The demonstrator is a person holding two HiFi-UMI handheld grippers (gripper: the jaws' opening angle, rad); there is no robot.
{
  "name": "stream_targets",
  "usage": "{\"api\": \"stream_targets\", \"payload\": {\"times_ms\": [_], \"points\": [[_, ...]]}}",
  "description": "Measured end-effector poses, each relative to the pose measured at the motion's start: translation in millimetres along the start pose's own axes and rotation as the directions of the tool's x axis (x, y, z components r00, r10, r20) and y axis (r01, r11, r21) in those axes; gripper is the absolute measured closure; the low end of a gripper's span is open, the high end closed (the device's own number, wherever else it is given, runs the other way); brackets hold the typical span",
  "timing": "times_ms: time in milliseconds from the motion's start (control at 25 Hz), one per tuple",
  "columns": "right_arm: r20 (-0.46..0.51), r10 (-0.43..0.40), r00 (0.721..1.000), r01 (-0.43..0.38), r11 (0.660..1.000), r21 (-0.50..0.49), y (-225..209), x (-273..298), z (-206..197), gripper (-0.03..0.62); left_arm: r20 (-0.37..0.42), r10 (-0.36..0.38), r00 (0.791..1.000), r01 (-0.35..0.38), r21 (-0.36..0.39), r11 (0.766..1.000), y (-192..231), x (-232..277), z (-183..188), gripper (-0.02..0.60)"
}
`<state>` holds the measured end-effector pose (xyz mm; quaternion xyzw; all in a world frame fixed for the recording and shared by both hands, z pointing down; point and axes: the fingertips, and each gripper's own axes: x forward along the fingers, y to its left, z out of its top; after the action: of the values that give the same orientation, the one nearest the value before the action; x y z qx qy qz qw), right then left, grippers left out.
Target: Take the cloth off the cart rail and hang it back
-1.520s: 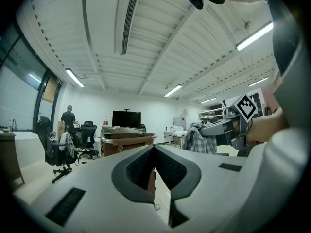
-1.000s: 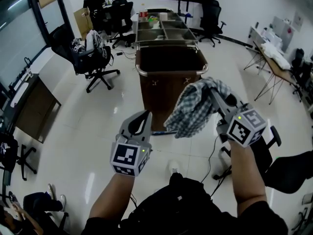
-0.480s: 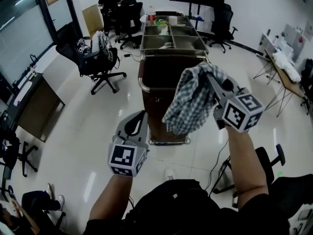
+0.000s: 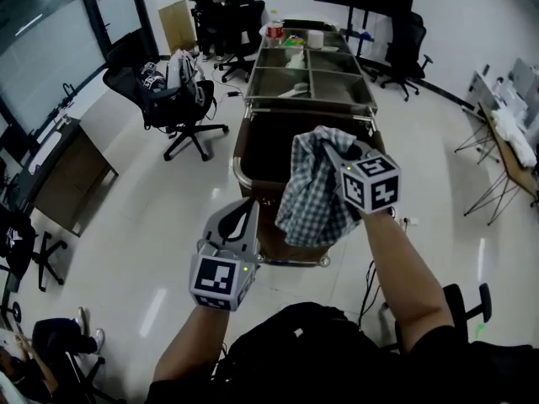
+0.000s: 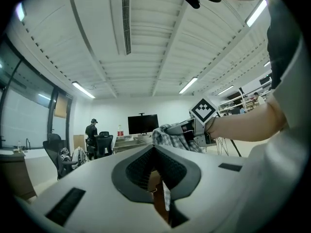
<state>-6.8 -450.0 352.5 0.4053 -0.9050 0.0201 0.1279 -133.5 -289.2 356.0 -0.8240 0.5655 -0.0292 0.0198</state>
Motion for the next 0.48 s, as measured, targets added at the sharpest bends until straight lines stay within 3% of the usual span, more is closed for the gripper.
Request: {"api": "stream_targets", "payload": {"times_ms": [280,360,480], "points": [[-0.118,0.047,0.992,-0.045,0.999,0.021,-22.3,36.7,-36.4,0.51,-0.012,0.015,1.0,-0.015,-0.037,0.999,4.5,44.3,-11.3,0.581],[-0.17,0.08,0.982,-0.075,0.997,0.034,-24.6,42.7,-47.6,0.434,-0.018,0.015,1.0,-0.016,-0.038,0.999,2.9,51.4,-13.1,0.581],[-0.228,0.127,0.965,-0.12,0.992,0.045,-21.9,41.0,-60.5,0.372,-0.035,0.008,0.999,-0.01,-0.049,0.999,2.2,52.9,-16.6,0.581]]}}
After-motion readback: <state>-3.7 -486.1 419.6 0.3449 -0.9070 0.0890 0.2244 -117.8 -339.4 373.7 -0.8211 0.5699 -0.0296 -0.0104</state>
